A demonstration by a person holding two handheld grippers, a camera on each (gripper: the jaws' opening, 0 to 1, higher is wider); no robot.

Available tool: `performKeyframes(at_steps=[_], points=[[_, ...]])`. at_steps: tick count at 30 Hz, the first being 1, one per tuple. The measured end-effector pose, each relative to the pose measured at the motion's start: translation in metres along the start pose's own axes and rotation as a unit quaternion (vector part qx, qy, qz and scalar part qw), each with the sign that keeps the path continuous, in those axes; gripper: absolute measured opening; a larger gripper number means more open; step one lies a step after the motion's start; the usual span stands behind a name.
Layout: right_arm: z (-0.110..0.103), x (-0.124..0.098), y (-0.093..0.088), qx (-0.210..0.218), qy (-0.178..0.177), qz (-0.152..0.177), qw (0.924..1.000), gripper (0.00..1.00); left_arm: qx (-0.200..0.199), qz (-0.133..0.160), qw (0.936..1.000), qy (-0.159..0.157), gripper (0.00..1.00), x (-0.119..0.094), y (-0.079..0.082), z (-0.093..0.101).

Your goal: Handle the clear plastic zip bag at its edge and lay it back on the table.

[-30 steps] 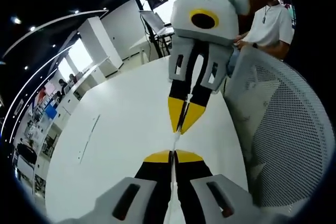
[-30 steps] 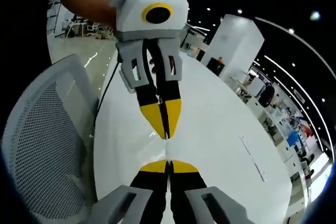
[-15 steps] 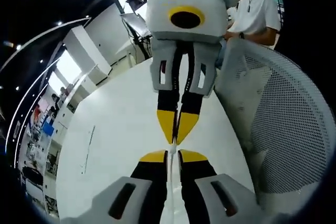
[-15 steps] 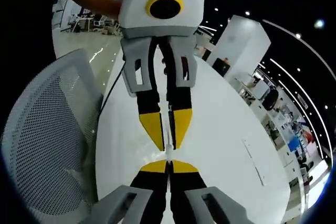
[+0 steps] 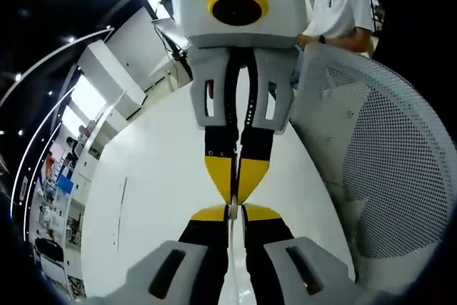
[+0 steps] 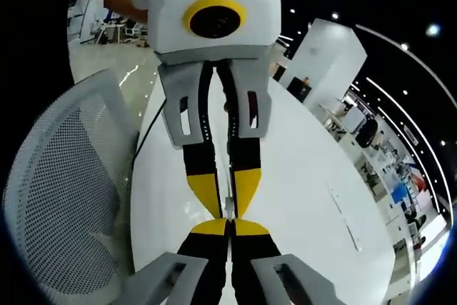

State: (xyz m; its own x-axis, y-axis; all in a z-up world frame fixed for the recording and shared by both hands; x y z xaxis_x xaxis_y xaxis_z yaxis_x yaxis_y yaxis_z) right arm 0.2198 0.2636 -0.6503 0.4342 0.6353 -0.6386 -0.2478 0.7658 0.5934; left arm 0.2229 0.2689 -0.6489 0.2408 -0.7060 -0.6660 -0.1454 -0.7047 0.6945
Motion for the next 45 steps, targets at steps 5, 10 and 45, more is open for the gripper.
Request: performKeyframes(at_steps=[5,10,45], points=[[0.0018,0.0004,0.0005,0.01,-0.003,0.0,0.9999,0.0,-0.01,0.003,0.9999,0.001,0.01,-0.0008,0.0004,-0.0014],[-0.0004,0.001,0.0006,0.01,-0.001,-0.002,0.9999,0.0,-0.008,0.001,1.0,-0.003,0.0,-0.0005,-0.0004,0.0],[-0.0013,0.0008,0.0009,0.015,0.002,-0.002,0.9999,0.0,-0.007,0.0,0.9998,-0.02,0.0,-0.0034,-0.0056,-0.0013]])
Point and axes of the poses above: the point that each gripper's makers call its tool centre point, and the gripper's own axes: x roughly forward along the fingers, z roughly to its right, y roughly out of its top, the point moved 1 cm from there along -x, roughly backward along the fingers, and after that the axes turned 11 degrees about -x, right-handed, at the moved point
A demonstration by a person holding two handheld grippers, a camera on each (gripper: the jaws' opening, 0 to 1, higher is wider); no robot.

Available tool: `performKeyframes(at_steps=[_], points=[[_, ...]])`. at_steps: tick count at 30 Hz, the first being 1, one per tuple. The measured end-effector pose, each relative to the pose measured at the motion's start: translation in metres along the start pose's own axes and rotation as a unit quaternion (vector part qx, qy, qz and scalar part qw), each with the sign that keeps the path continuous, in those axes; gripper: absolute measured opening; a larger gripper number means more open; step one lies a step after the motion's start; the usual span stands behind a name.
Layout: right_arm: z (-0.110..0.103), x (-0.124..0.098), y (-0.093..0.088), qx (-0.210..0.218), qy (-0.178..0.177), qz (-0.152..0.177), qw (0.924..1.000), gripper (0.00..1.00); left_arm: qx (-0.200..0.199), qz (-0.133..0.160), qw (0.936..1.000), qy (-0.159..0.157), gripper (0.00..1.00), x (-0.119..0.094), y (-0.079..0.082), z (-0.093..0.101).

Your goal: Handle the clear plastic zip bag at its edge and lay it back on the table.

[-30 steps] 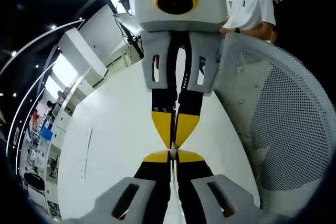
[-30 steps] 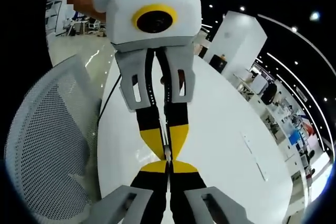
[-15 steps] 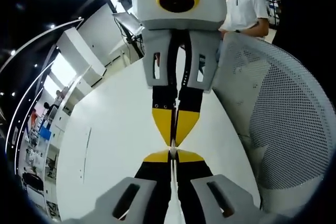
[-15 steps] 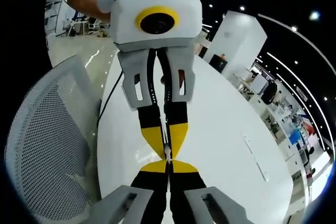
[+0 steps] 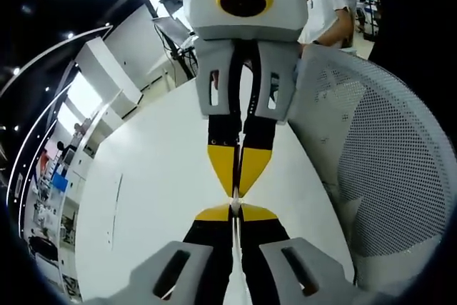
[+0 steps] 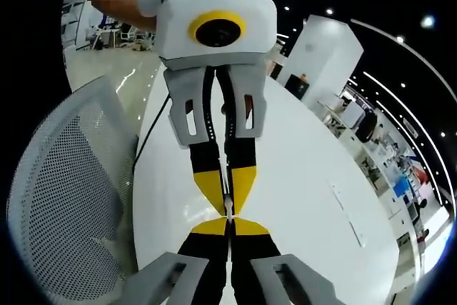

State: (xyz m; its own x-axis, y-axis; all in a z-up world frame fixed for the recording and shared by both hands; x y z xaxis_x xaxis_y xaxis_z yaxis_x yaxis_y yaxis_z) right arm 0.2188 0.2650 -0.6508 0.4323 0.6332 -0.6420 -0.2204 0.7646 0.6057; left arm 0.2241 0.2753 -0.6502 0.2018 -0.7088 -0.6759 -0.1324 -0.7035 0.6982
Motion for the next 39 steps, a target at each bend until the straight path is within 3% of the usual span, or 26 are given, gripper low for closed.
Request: performKeyframes(at_steps=[39], points=[[0.0034,-0.0054,-0.0003,0.004,-0.007,0.004,1.0,0.0,-0.002,-0.007,1.0,-0.001,0.0,-0.0062,-0.0035,-0.005]])
Point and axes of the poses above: the point that each gripper's makers call its tool centre point, and the gripper's own axes: x roughly forward along the fingers, z roughly to its right, y roughly out of its top, the point moved 1 cm from there along -x, roughly backward along the fingers, and after that the axes turned 11 degrees about -x, right-handed, at the moved point
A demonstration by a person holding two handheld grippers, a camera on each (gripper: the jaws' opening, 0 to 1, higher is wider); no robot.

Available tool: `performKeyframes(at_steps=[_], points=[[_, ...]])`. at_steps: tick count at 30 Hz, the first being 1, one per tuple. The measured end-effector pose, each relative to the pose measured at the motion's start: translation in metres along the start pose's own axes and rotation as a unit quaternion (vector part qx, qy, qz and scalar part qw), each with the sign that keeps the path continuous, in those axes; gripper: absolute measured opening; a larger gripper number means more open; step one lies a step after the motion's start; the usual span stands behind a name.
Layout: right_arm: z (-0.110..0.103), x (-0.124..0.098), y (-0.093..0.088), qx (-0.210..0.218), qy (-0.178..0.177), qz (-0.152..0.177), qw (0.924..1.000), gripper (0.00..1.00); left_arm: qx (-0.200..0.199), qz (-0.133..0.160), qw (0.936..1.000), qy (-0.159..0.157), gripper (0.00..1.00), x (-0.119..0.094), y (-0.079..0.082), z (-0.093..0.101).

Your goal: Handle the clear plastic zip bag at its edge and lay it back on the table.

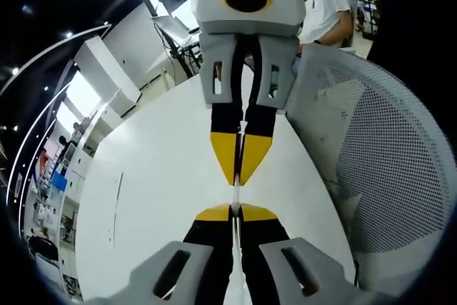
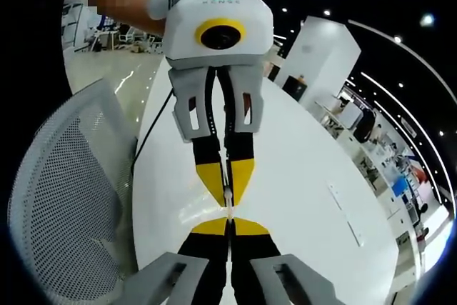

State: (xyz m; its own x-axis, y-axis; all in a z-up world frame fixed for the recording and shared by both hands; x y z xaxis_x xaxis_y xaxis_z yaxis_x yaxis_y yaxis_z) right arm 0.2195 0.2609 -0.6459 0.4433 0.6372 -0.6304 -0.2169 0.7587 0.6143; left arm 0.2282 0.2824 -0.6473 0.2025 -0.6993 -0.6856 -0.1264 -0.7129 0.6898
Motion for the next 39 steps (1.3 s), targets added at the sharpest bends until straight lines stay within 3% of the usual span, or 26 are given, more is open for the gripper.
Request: performKeyframes(at_steps=[39], points=[[0.003,-0.003,-0.001,0.004,-0.005,0.008,0.9999,0.0,-0.009,-0.002,0.9999,0.005,0.0,-0.012,-0.014,-0.006]])
Point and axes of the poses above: the point that each gripper's makers call its tool centre point, and the gripper's own axes: x roughly forward along the fingers, z roughly to its right, y roughly out of its top, the point moved 1 cm from there along -x, roughly backward along the fingers, and after that the axes turned 11 degrees about -x, right-handed, at the moved point
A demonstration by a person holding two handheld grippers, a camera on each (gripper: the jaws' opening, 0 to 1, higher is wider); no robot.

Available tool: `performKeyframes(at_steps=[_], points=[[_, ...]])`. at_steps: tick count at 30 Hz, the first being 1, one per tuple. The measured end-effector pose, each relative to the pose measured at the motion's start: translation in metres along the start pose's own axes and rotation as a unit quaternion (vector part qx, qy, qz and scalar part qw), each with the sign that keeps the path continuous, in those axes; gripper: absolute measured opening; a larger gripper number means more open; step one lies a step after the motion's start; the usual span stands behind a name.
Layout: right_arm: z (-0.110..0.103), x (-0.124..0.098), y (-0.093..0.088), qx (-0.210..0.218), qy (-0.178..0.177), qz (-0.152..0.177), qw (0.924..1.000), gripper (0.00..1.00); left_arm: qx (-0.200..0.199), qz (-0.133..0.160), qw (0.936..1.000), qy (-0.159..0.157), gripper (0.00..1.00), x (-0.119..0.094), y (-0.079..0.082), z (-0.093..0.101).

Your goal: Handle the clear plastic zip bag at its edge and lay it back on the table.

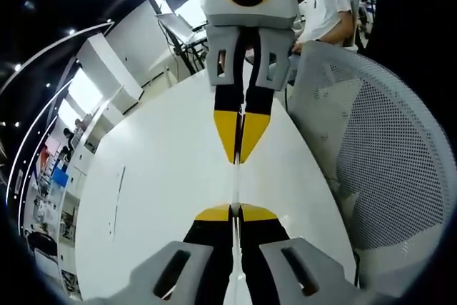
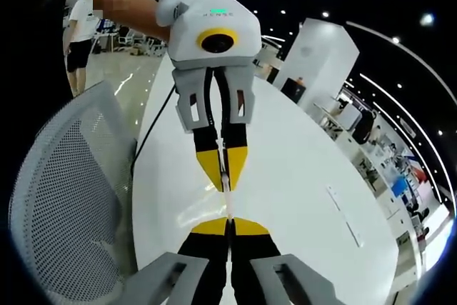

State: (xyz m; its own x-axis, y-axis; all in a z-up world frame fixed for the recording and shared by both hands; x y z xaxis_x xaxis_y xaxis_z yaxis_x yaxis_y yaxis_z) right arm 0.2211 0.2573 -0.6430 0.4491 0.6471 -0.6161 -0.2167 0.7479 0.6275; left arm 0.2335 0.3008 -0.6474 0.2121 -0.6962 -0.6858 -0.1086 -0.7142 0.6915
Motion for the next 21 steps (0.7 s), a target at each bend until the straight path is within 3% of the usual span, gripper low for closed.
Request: performKeyframes(at_steps=[21], points=[[-0.001,-0.0042,-0.0048,0.006,-0.003,0.001,1.0,0.0,0.0,-0.004,1.0,0.0,0.0,-0.0028,-0.0063,-0.0011]])
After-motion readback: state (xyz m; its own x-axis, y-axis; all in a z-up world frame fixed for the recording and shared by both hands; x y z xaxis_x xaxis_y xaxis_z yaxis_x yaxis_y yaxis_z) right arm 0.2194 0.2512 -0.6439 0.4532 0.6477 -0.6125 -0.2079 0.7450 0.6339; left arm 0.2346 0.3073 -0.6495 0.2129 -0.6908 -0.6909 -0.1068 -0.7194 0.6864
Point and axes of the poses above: the point that each gripper's makers call its tool centre point, and the gripper's own axes: x roughly forward along the fingers, z roughly to its right, y roughly out of its top, the point moved 1 cm from there along -x, roughly backward along the fingers, and after that the axes turned 11 degrees about -x, right-handed, at the moved point
